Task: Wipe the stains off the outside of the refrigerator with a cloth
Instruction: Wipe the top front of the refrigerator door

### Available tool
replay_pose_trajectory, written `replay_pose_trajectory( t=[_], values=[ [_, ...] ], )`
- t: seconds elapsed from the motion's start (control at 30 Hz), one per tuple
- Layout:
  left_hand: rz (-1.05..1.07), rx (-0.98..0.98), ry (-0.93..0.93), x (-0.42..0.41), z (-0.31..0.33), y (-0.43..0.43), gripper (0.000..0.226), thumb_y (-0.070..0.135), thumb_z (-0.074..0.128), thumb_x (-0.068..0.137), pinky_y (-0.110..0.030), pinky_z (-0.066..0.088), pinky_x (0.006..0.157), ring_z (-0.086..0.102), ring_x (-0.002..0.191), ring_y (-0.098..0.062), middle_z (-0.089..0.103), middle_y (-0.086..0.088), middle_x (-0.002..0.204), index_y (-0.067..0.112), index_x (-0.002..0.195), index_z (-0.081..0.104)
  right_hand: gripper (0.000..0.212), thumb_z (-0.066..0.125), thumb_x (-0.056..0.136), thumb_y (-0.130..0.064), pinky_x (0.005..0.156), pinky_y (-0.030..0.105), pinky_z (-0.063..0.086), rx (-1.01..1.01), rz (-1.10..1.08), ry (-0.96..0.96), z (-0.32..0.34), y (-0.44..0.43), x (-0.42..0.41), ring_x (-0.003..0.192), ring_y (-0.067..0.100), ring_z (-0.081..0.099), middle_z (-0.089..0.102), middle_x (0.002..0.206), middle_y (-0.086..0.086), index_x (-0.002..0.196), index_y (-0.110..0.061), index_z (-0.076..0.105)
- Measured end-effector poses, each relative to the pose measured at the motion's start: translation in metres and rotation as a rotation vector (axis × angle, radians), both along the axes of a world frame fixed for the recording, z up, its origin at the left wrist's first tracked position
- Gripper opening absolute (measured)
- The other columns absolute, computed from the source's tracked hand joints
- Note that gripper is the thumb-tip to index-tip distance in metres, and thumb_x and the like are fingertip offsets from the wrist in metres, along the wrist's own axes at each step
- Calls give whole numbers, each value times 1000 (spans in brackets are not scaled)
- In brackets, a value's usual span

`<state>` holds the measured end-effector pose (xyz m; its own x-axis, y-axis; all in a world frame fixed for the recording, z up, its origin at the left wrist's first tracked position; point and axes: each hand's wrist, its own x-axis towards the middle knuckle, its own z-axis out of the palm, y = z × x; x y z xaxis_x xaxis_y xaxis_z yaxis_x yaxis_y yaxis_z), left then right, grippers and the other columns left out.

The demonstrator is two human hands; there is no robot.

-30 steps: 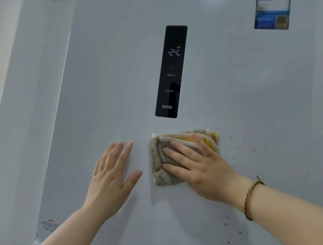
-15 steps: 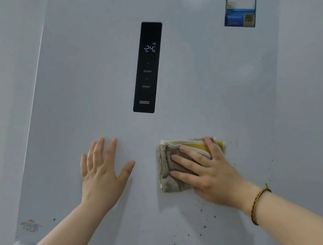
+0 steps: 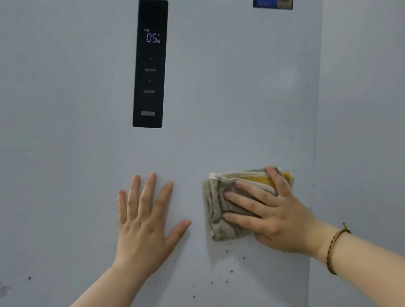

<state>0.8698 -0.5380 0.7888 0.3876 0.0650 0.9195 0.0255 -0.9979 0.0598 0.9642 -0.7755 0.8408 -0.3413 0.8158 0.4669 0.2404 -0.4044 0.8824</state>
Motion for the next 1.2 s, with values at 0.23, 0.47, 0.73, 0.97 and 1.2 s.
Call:
replay_pose_trajectory(
  t=[0.23,0.47,0.73,0.97,1.2],
  values=[
    [6,-9,-17,0,1,-1,70,68,10,87,-34,-6,112,5,134,-25,29,-9,137,19,130,35,47,42,79,-24,102,56,18,333,45,61,62,-30,10,125,28,37,48,134,6,125,-23,44],
    [-26,-31,-41,2,-1,-3,69,67,11,87,-31,-8,113,-1,139,-19,28,-8,138,20,131,35,44,38,82,-27,107,55,13,687,94,299,-10,-13,4,143,15,7,31,140,5,127,-24,41],
    [-33,-28,-40,1,-2,-2,68,67,10,87,-29,-10,112,-17,139,-2,24,-6,141,21,133,32,36,32,89,-25,103,60,16,437,26,184,-49,-30,9,142,20,15,38,137,4,122,-25,46],
    [-19,85,12,-3,-3,14,65,62,10,91,-33,-6,112,-16,141,-7,23,-7,143,21,137,29,49,39,74,-24,104,56,14,787,38,250,2,9,-6,126,29,31,35,135,4,124,-23,42],
    [-262,-17,-108,-28,1,35,50,55,17,94,-20,19,108,27,129,-11,34,6,138,26,126,40,47,43,78,-27,105,61,10,422,12,210,-66,61,-22,144,19,1,38,136,1,124,-27,44]
  ],
)
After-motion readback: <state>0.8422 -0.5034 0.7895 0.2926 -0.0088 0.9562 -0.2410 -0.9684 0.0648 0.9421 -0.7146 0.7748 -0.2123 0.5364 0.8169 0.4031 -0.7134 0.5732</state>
